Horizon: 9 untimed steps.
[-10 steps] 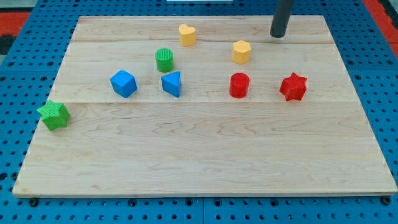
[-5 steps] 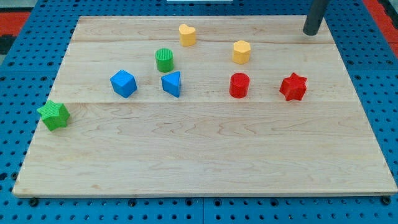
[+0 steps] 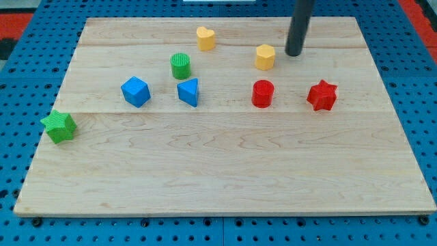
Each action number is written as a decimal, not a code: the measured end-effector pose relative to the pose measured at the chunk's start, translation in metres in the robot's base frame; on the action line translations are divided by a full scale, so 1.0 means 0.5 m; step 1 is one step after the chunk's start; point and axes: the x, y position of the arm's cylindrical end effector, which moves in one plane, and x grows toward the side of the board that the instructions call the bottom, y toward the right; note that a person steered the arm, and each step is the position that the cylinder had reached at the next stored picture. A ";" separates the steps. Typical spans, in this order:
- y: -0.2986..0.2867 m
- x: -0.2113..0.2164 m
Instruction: Push the hexagon and the green circle to the left side of the board
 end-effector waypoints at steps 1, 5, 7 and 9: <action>-0.067 0.026; -0.415 0.068; -0.577 0.030; -0.585 0.090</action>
